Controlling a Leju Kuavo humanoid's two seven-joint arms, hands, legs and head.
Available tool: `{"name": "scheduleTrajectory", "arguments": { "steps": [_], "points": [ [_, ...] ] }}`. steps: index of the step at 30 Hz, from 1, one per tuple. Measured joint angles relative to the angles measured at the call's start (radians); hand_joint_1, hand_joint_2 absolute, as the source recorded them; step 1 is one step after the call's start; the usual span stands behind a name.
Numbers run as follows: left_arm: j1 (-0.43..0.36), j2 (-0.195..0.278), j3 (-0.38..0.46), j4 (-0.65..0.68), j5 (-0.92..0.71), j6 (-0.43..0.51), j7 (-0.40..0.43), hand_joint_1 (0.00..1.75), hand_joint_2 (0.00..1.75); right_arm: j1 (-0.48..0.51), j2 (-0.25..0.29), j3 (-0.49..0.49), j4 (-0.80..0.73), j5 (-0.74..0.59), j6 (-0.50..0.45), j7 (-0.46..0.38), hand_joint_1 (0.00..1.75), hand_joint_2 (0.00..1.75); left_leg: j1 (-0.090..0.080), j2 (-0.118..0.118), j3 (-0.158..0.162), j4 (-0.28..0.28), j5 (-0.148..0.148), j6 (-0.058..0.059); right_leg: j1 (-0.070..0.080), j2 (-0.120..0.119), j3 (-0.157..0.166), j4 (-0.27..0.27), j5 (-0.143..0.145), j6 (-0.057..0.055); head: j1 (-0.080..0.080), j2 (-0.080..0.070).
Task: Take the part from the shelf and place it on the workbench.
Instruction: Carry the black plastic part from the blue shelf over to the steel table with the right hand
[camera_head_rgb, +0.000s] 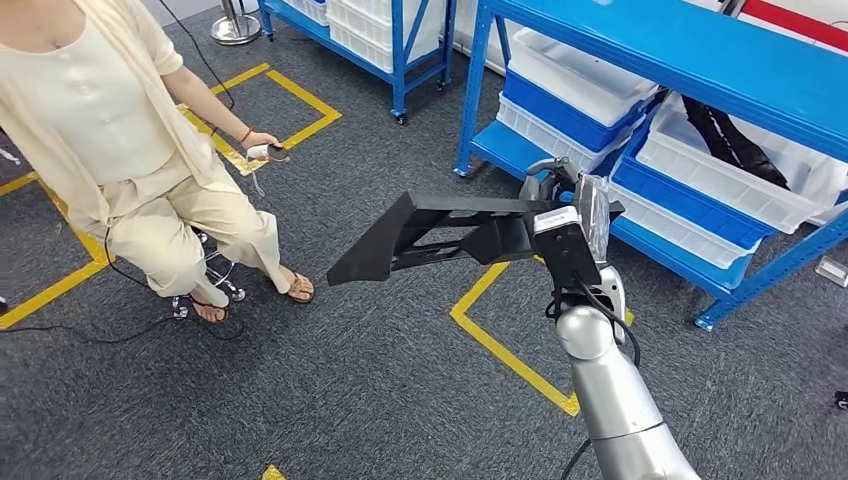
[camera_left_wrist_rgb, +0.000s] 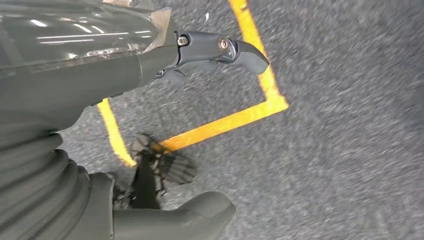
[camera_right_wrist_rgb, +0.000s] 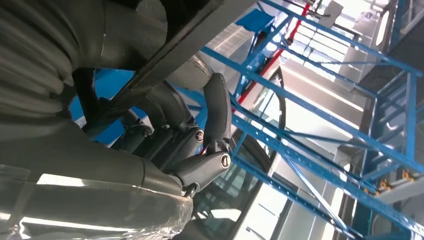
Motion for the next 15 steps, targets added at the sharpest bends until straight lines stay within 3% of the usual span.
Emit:
{"name": "scheduleTrajectory", "arguments": {
  "steps": [1,2,3,5,7,9,13,15],
  "points": [
    [-0.004,-0.001,0.000,0.000,-0.006,0.000,0.001,0.00,1.75,0.014,-0.004,-0.004,-0.007,0.003,-0.001,0.001,1.75,1.75,-0.002,-0.012,0.000,0.000,0.000,0.001,0.001,0.005,-0.030,0.048,-0.012,0.000,0.001,0.000],
    [-0.006,-0.002,0.000,0.000,-0.011,0.000,0.004,0.00,1.75,0.027,-0.008,-0.008,-0.014,0.006,-0.001,0.001,1.75,1.75,-0.004,-0.024,0.001,0.000,-0.001,0.002,0.002,0.008,-0.041,0.059,-0.008,0.003,0.001,0.000],
    [-0.008,-0.004,0.000,0.000,-0.014,0.000,0.006,0.00,1.75,0.037,-0.011,-0.012,-0.022,0.007,-0.002,0.002,1.75,1.75,-0.007,-0.036,0.001,0.001,-0.001,0.002,0.004,0.011,-0.034,0.033,0.011,0.008,0.001,0.000],
    [-0.010,-0.009,0.000,0.000,-0.018,0.000,0.008,0.00,1.75,0.047,-0.016,-0.018,-0.037,0.008,-0.002,0.002,1.75,1.75,-0.011,-0.055,0.003,0.001,-0.001,0.002,0.007,0.030,0.023,-0.102,0.073,0.013,0.001,0.000],
    [-0.012,-0.013,0.000,0.000,-0.018,0.000,0.009,0.00,1.75,0.050,-0.020,-0.021,-0.049,0.008,-0.003,0.002,1.75,1.75,-0.015,-0.070,0.004,0.003,-0.002,-0.001,0.010,0.051,0.071,-0.204,0.116,0.005,0.000,0.000],
    [-0.014,-0.014,0.000,0.000,-0.019,0.000,0.009,0.00,1.75,0.053,-0.021,-0.022,-0.055,0.009,-0.003,0.002,1.75,1.75,-0.018,-0.079,0.003,0.004,-0.002,-0.005,0.012,0.052,0.083,-0.222,0.127,-0.004,-0.001,0.000],
    [-0.013,-0.014,0.000,0.000,-0.019,0.000,0.010,0.00,1.75,0.055,-0.020,-0.022,-0.058,0.009,-0.003,0.002,1.75,1.75,-0.016,-0.086,0.002,0.003,0.000,-0.009,0.011,0.044,0.084,-0.222,0.129,-0.007,-0.001,0.000],
    [-0.013,-0.014,0.000,0.000,-0.019,0.000,0.010,0.00,1.75,0.055,-0.020,-0.022,-0.064,0.009,-0.004,0.002,1.75,1.75,-0.015,-0.051,-0.017,0.045,-0.028,-0.020,0.004,0.027,0.093,-0.231,0.132,-0.018,-0.003,0.000]
  ]
}}
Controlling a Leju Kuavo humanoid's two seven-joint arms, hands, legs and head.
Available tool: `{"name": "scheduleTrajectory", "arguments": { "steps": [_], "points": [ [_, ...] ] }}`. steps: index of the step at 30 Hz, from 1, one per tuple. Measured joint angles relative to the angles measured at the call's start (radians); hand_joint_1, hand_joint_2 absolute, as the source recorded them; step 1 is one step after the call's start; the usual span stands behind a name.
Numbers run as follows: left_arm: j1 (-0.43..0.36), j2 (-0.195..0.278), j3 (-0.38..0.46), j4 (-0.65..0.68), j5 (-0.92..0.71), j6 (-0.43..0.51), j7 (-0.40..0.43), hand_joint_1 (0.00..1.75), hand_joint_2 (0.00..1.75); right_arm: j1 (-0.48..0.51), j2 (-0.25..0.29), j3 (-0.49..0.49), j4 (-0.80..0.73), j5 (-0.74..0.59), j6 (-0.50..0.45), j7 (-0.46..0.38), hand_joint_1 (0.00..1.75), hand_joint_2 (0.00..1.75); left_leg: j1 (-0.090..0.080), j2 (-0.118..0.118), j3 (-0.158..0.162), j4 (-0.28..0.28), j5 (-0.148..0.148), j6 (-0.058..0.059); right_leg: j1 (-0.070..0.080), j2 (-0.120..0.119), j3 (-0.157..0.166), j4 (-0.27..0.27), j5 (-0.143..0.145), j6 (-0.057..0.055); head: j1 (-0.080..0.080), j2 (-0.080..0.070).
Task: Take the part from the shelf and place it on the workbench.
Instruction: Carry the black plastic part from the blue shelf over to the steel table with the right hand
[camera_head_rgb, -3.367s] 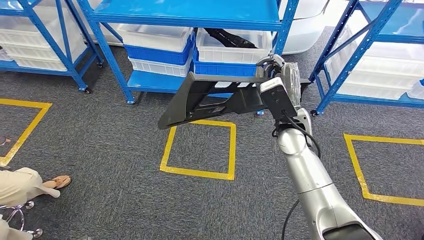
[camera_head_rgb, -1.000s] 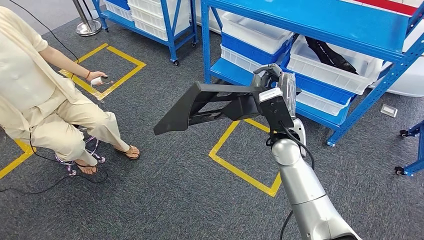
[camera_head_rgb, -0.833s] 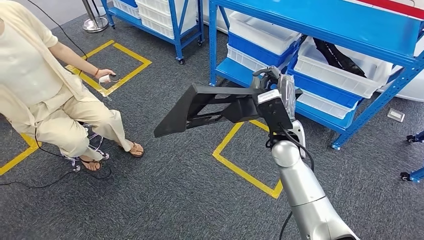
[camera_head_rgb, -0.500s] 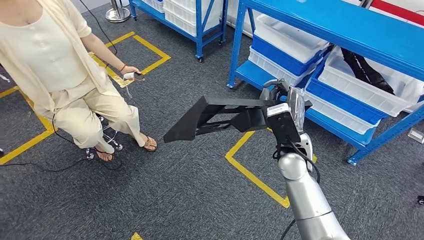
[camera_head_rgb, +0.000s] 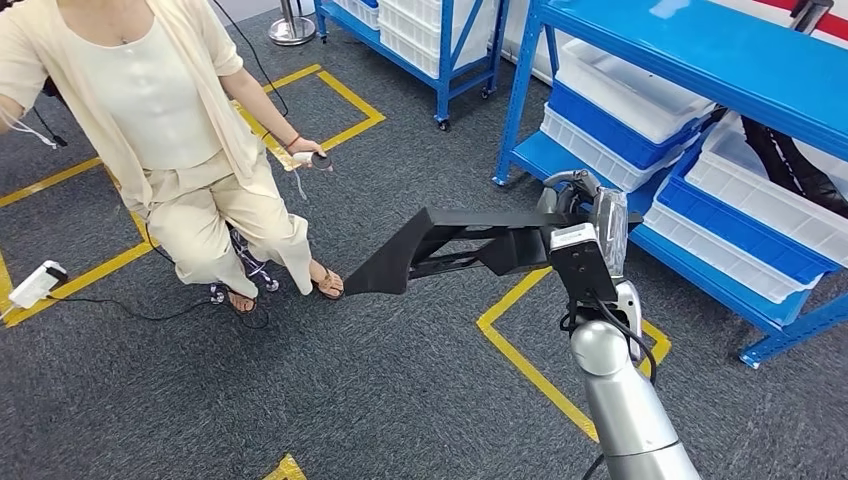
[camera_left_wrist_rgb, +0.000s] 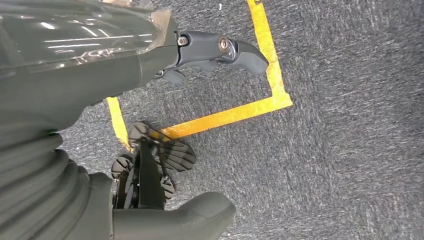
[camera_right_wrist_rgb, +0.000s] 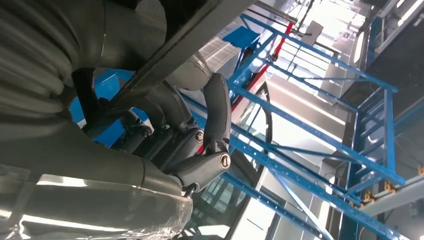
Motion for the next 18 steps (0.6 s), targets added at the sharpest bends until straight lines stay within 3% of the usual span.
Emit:
{"name": "scheduleTrajectory", "arguments": {
  "steps": [2,3,4,5,7,8,10,12,14,16,18],
  "points": [
    [-0.002,-0.001,0.000,0.000,-0.007,0.001,0.006,0.00,1.75,0.013,-0.002,-0.001,-0.012,0.006,-0.003,0.002,1.75,1.75,0.013,0.053,-0.069,0.139,-0.061,-0.021,-0.005,-0.031,0.008,-0.007,0.000,-0.012,-0.003,0.000],
    [-0.003,-0.001,-0.001,0.000,-0.012,0.003,0.010,0.00,1.75,0.026,-0.003,-0.003,-0.020,0.011,-0.006,0.005,1.75,1.75,0.023,0.066,-0.088,0.175,-0.069,-0.030,-0.005,-0.045,0.009,-0.006,-0.002,-0.014,-0.004,0.000],
    [-0.004,-0.002,-0.003,0.000,-0.017,0.006,0.016,0.00,1.75,0.040,-0.005,-0.006,-0.031,0.017,-0.008,0.008,1.75,1.75,0.033,0.078,-0.083,0.166,-0.055,-0.038,-0.006,-0.059,0.011,-0.005,-0.005,-0.012,-0.004,0.000],
    [-0.005,-0.002,-0.005,0.000,-0.020,0.008,0.019,0.00,1.75,0.052,-0.006,-0.010,-0.044,0.022,-0.010,0.013,1.75,1.75,0.039,0.097,-0.047,0.097,-0.024,-0.043,-0.006,-0.069,0.012,-0.004,-0.008,-0.007,-0.004,0.000],
    [-0.010,-0.006,-0.008,0.000,-0.025,0.011,0.023,0.00,1.75,0.062,-0.012,-0.018,-0.067,0.028,-0.011,0.021,1.75,1.75,0.038,0.118,0.008,-0.006,0.008,-0.043,-0.002,-0.083,0.012,0.001,-0.015,0.007,-0.003,0.000],
    [-0.014,-0.007,-0.010,0.000,-0.027,0.013,0.023,0.00,1.75,0.064,-0.015,-0.021,-0.076,0.030,-0.010,0.025,1.75,1.75,0.034,0.120,0.016,-0.024,0.009,-0.038,0.000,-0.089,0.012,0.003,-0.018,0.013,-0.001,0.000],
    [-0.019,-0.008,-0.011,0.000,-0.029,0.016,0.025,0.00,1.75,0.066,-0.021,-0.025,-0.090,0.032,-0.006,0.031,1.75,1.75,0.022,0.101,0.015,-0.028,0.010,-0.022,0.002,-0.104,0.015,0.002,-0.021,0.027,0.004,0.000],
    [-0.020,-0.008,-0.011,0.000,-0.027,0.019,0.026,0.00,1.75,0.067,-0.027,-0.026,-0.099,0.030,0.005,0.035,1.75,1.75,0.017,0.083,0.020,-0.035,0.014,-0.005,0.000,-0.095,0.010,0.019,-0.034,0.038,0.004,0.000],
    [-0.019,-0.008,-0.010,0.000,-0.016,0.019,0.021,0.00,1.75,0.059,-0.034,-0.025,-0.099,0.016,0.026,0.033,1.75,1.75,0.018,0.067,0.024,-0.041,0.019,0.011,-0.006,-0.057,-0.040,0.116,-0.079,0.035,0.007,0.000],
    [-0.017,-0.006,-0.007,0.000,-0.002,0.016,0.010,0.00,1.75,0.039,-0.037,-0.023,-0.082,-0.003,0.045,0.027,1.75,1.75,0.016,0.050,0.022,-0.041,0.021,0.017,-0.005,-0.028,-0.110,0.246,-0.122,0.030,0.010,0.000],
    [-0.009,-0.005,0.000,0.000,0.009,0.012,0.001,0.00,1.75,0.017,-0.038,-0.019,-0.057,-0.014,0.056,0.021,1.75,1.75,0.013,0.029,0.022,-0.041,0.022,0.018,-0.004,-0.022,-0.134,0.280,-0.117,0.035,0.010,0.000]
  ]
}}
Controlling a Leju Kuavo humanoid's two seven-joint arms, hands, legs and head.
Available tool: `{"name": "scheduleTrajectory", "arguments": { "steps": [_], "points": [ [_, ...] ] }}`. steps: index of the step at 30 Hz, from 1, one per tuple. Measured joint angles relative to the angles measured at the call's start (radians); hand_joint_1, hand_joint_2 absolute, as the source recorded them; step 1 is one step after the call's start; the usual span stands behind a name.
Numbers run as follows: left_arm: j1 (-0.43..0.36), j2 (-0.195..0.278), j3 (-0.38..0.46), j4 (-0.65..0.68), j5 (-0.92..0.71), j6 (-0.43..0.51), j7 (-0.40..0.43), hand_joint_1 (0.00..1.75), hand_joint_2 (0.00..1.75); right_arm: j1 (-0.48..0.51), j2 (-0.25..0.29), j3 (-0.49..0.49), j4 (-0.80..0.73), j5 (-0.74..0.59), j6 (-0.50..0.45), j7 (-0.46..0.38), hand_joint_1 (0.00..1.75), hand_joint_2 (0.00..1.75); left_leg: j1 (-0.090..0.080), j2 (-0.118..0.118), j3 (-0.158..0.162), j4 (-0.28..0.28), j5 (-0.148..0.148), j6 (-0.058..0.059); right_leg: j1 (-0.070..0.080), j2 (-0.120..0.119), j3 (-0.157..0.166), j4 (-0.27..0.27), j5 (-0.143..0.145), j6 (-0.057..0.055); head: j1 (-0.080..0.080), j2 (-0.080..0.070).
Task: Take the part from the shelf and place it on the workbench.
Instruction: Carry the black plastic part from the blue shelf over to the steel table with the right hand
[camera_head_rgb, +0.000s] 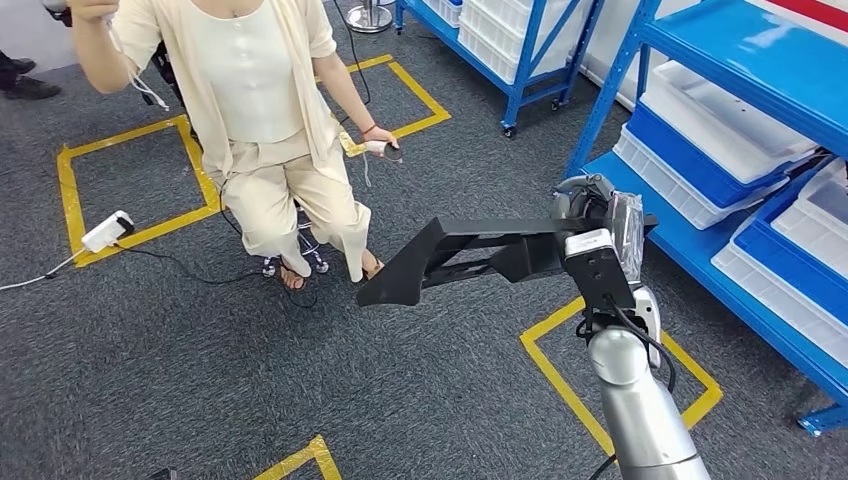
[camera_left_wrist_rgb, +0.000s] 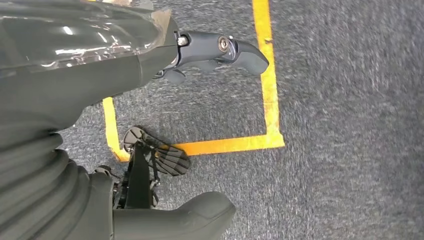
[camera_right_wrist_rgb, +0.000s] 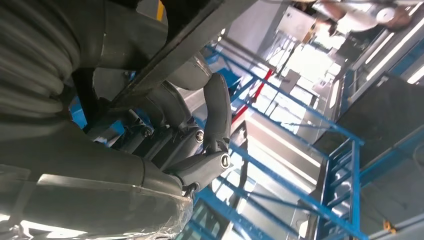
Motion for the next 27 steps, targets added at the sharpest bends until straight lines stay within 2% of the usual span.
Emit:
{"name": "scheduleTrajectory", "arguments": {
  "steps": [1,3,5,6,7,8,10,11,12,13,14,15,16,18,19,21,23,25,27],
  "points": [
    [0.005,0.000,0.004,0.000,0.005,-0.001,-0.004,0.00,1.75,-0.011,0.000,0.003,0.010,-0.004,0.003,-0.002,1.75,1.75,-0.001,-0.012,0.000,0.000,0.001,0.000,0.000,0.004,0.013,-0.032,0.021,0.005,0.000,0.000],
    [0.015,0.000,0.013,0.000,0.015,-0.002,-0.011,0.00,1.75,-0.037,0.002,0.012,0.027,-0.012,0.008,-0.004,1.75,1.75,-0.003,-0.034,-0.001,0.001,0.002,-0.002,0.000,0.032,0.070,-0.159,0.075,0.012,0.001,0.000],
    [0.022,0.001,0.021,0.000,0.025,-0.002,-0.020,0.00,1.75,-0.070,0.006,0.023,0.047,-0.023,0.016,-0.008,1.75,1.75,-0.006,-0.053,-0.006,0.003,0.004,-0.008,0.001,0.060,0.113,-0.251,0.105,0.007,-0.001,0.000],
    [0.025,0.001,0.025,0.000,0.031,-0.002,-0.024,0.00,1.75,-0.084,0.009,0.029,0.058,-0.029,0.020,-0.011,1.75,1.75,-0.007,-0.061,-0.008,0.003,0.006,-0.013,0.003,0.063,0.121,-0.267,0.109,0.001,-0.001,0.000],
    [0.030,0.002,0.031,0.000,0.035,-0.002,-0.028,0.00,1.75,-0.097,0.012,0.034,0.070,-0.034,0.023,-0.015,1.75,1.75,-0.006,-0.070,-0.010,0.002,0.007,-0.017,0.004,0.054,0.124,-0.270,0.111,-0.004,-0.002,0.000],
    [0.035,0.004,0.037,0.000,0.039,-0.002,-0.032,0.00,1.75,-0.109,0.016,0.040,0.083,-0.038,0.025,-0.018,1.75,1.75,-0.004,-0.074,-0.013,0.004,0.007,-0.021,-0.003,0.045,0.127,-0.274,0.113,-0.009,-0.001,0.000],
    [0.046,0.007,0.048,0.000,0.045,-0.002,-0.036,0.00,1.75,-0.134,0.028,0.054,0.108,-0.044,0.026,-0.023,1.75,1.75,-0.003,-0.043,-0.032,0.042,-0.020,-0.030,-0.013,0.026,0.132,-0.282,0.118,-0.026,-0.005,0.000],
    [0.049,0.009,0.053,0.000,0.047,-0.002,-0.038,0.00,1.75,-0.146,0.035,0.061,0.119,-0.045,0.027,-0.025,1.75,1.75,-0.001,-0.017,-0.055,0.091,-0.048,-0.035,-0.016,0.017,0.135,-0.285,0.119,-0.035,-0.006,0.000],
    [0.051,0.009,0.057,0.000,0.047,-0.003,-0.039,0.00,1.75,-0.157,0.042,0.066,0.128,-0.046,0.027,-0.025,1.75,1.75,0.001,0.007,-0.086,0.155,-0.081,-0.041,-0.012,0.007,0.135,-0.285,0.119,-0.042,-0.008,0.000],
    [0.052,0.009,0.061,0.000,0.048,-0.003,-0.040,0.00,1.75,-0.165,0.049,0.070,0.136,-0.046,0.026,-0.025,1.75,1.75,0.006,0.020,-0.120,0.221,-0.110,-0.047,-0.010,-0.004,0.136,-0.285,0.119,-0.046,-0.009,0.000],
    [0.054,0.008,0.064,0.000,0.048,-0.003,-0.040,0.00,1.75,-0.170,0.055,0.074,0.143,-0.046,0.024,-0.024,1.75,1.75,0.012,0.027,-0.146,0.271,-0.126,-0.053,-0.008,-0.015,0.136,-0.285,0.118,-0.047,-0.009,0.000],
    [0.057,0.008,0.066,0.000,0.048,-0.003,-0.040,0.00,1.75,-0.172,0.061,0.077,0.149,-0.046,0.023,-0.023,1.75,1.75,0.019,0.032,-0.156,0.287,-0.124,-0.060,-0.008,-0.025,0.136,-0.284,0.117,-0.047,-0.010,0.000],
    [0.059,0.009,0.067,0.000,0.048,-0.003,-0.040,0.00,1.75,-0.173,0.066,0.079,0.154,-0.046,0.022,-0.023,1.75,1.75,0.027,0.038,-0.145,0.263,-0.104,-0.067,-0.009,-0.035,0.137,-0.283,0.115,-0.044,-0.010,0.000],
    [0.062,0.008,0.069,0.000,0.047,-0.002,-0.040,0.00,1.75,-0.175,0.071,0.082,0.163,-0.045,0.021,-0.022,1.75,1.75,0.042,0.069,-0.080,0.141,-0.047,-0.081,-0.011,-0.052,0.137,-0.277,0.107,-0.033,-0.010,0.000],
    [0.061,0.007,0.069,0.000,0.046,-0.002,-0.039,0.00,1.75,-0.177,0.072,0.082,0.165,-0.045,0.019,-0.022,1.75,1.75,0.045,0.081,-0.050,0.085,-0.027,-0.083,-0.008,-0.059,0.135,-0.270,0.100,-0.024,-0.011,0.000],
    [0.060,0.006,0.070,0.001,0.044,-0.001,-0.036,0.00,1.75,-0.180,0.070,0.083,0.168,-0.045,0.015,-0.022,1.75,1.75,0.039,0.090,-0.024,0.038,-0.019,-0.075,0.000,-0.071,0.135,-0.262,0.091,-0.007,-0.005,0.000],
    [0.060,0.007,0.070,0.001,0.042,0.002,-0.032,0.00,1.75,-0.181,0.069,0.084,0.169,-0.046,0.012,-0.023,1.75,1.75,0.026,0.070,-0.023,0.034,-0.018,-0.055,0.001,-0.084,0.141,-0.263,0.086,0.009,0.001,0.000],
    [0.060,0.008,0.070,0.000,0.042,0.006,-0.030,0.00,1.75,-0.181,0.066,0.084,0.169,-0.047,0.008,-0.023,1.75,1.75,0.021,0.055,-0.019,0.028,-0.014,-0.036,-0.006,-0.065,0.130,-0.234,0.066,0.017,0.003,0.000],
    [0.058,0.009,0.070,0.000,0.041,0.009,-0.029,0.00,1.75,-0.179,0.062,0.084,0.170,-0.048,0.005,-0.023,1.75,1.75,0.021,0.041,-0.016,0.024,-0.012,-0.022,-0.011,-0.024,0.080,-0.132,0.019,0.012,0.006,0.000]
  ]
}}
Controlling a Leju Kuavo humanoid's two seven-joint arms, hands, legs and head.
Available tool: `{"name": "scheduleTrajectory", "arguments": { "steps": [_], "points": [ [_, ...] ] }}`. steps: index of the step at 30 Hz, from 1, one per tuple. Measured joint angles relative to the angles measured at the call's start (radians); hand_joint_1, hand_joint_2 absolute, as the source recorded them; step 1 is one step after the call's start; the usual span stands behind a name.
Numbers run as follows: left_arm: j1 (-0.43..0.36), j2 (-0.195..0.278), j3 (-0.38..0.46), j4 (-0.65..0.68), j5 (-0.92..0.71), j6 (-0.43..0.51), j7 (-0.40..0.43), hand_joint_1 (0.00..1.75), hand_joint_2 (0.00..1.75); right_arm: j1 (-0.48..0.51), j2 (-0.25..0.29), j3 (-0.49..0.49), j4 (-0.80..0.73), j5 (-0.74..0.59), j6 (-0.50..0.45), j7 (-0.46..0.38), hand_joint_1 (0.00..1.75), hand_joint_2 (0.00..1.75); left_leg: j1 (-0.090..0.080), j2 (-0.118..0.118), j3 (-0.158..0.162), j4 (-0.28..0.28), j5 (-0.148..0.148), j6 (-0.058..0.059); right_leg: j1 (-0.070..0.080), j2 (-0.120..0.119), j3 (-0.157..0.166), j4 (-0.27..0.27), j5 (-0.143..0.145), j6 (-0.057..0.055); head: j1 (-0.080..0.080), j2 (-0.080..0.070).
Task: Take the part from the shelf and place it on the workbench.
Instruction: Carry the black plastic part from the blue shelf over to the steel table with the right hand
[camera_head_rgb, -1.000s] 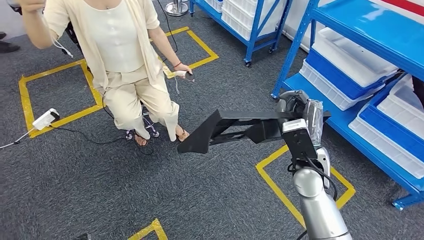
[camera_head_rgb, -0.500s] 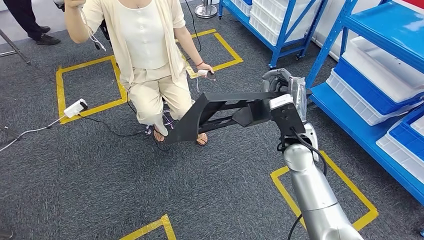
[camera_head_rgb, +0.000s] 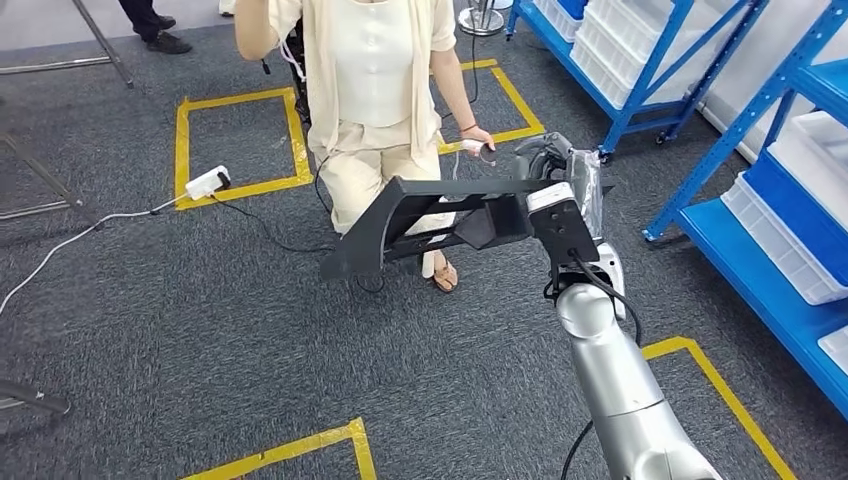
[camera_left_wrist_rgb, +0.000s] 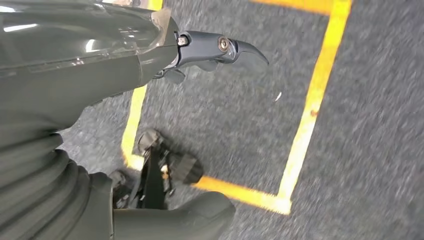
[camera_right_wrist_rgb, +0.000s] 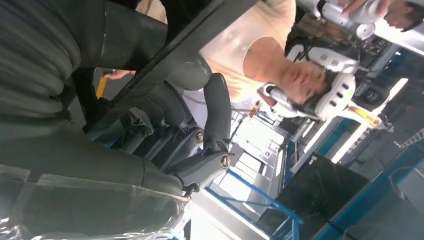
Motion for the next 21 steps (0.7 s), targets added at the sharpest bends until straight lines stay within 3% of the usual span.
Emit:
{"name": "scheduleTrajectory", "arguments": {
  "steps": [2,3,4,6,8,9,11,12,14,16,18,19,21],
  "points": [
    [-0.002,0.001,0.000,0.000,0.000,0.002,0.001,0.00,1.75,0.002,-0.003,0.000,0.005,-0.001,-0.001,0.000,1.75,1.75,-0.003,-0.018,0.000,0.000,-0.001,0.006,0.002,0.020,-0.066,0.123,-0.039,-0.003,0.002,0.000],
    [-0.002,0.001,0.001,0.000,0.001,0.003,0.001,0.00,1.75,0.003,-0.005,0.000,0.008,-0.002,-0.001,0.000,1.75,1.75,-0.006,-0.030,0.001,0.000,-0.001,0.007,0.003,0.024,-0.084,0.148,-0.040,-0.001,0.002,0.000],
    [-0.002,0.001,0.002,0.000,0.002,0.003,0.001,0.00,1.75,0.004,-0.005,0.001,0.011,-0.002,-0.001,0.000,1.75,1.75,-0.009,-0.041,0.001,0.000,-0.001,0.007,0.006,0.027,-0.082,0.135,-0.025,0.003,0.002,0.000],
    [-0.002,0.001,0.004,0.000,0.003,0.004,0.001,0.00,1.75,0.002,-0.005,0.001,0.014,-0.002,-0.001,0.000,1.75,1.75,-0.011,-0.062,0.003,0.000,-0.001,0.007,0.010,0.045,-0.030,0.011,0.034,0.009,0.003,0.000],
    [-0.002,0.000,0.005,0.000,0.003,0.004,0.001,0.00,1.75,-0.002,-0.004,0.002,0.015,-0.003,-0.001,0.000,1.75,1.75,-0.013,-0.078,0.002,0.001,0.000,0.003,0.017,0.069,0.020,-0.098,0.076,0.000,0.003,0.000],
    [-0.001,-0.001,0.005,0.000,0.003,0.004,0.001,0.00,1.75,-0.004,-0.003,0.002,0.016,-0.003,-0.001,0.000,1.75,1.75,-0.012,-0.084,0.000,0.000,0.002,-0.001,0.021,0.074,0.030,-0.118,0.083,-0.007,0.003,0.000],
    [0.001,-0.001,0.006,0.000,0.003,0.005,0.002,0.00,1.75,-0.006,-0.001,0.004,0.017,-0.003,-0.001,0.000,1.75,1.75,-0.012,-0.097,-0.002,-0.005,0.007,-0.011,0.026,0.060,0.035,-0.126,0.088,-0.021,0.003,0.000],
    [0.002,-0.001,0.006,0.000,0.003,0.006,0.002,0.00,1.75,-0.008,0.000,0.004,0.017,-0.003,-0.001,0.000,1.75,1.75,-0.012,-0.093,-0.004,-0.004,0.005,-0.015,0.022,0.052,0.039,-0.132,0.091,-0.028,0.002,0.000],
    [0.001,-0.001,0.006,0.000,0.003,0.007,0.002,0.00,1.75,-0.011,0.003,0.003,0.018,-0.003,-0.001,-0.001,1.75,1.75,-0.014,-0.058,-0.026,0.044,-0.028,-0.022,0.011,0.034,0.047,-0.148,0.099,-0.049,0.000,0.000],
    [0.001,-0.001,0.007,0.000,0.004,0.008,0.002,0.00,1.75,-0.013,0.006,0.003,0.020,-0.003,-0.001,-0.002,1.75,1.75,-0.012,-0.020,-0.080,0.158,-0.087,-0.029,0.012,0.017,0.051,-0.152,0.100,-0.062,-0.001,0.000],
    [0.002,-0.001,0.011,0.000,0.005,0.008,0.001,0.00,1.75,-0.013,0.008,0.004,0.025,-0.003,-0.001,-0.002,1.75,1.75,-0.006,-0.011,-0.125,0.248,-0.116,-0.038,0.014,-0.001,0.052,-0.152,0.098,-0.064,-0.001,0.000],
    [0.003,0.000,0.014,0.000,0.005,0.008,0.001,0.00,1.75,-0.012,0.010,0.004,0.028,-0.003,-0.001,-0.002,1.75,1.75,-0.001,-0.006,-0.123,0.245,-0.105,-0.043,0.013,-0.010,0.052,-0.151,0.098,-0.063,-0.001,0.000],
    [0.003,0.001,0.019,0.000,0.006,0.008,0.001,0.00,1.75,-0.013,0.015,0.004,0.032,-0.003,-0.001,-0.005,1.75,1.75,0.009,0.016,-0.065,0.139,-0.049,-0.052,0.011,-0.025,0.052,-0.148,0.094,-0.058,-0.001,0.000]
  ]
}}
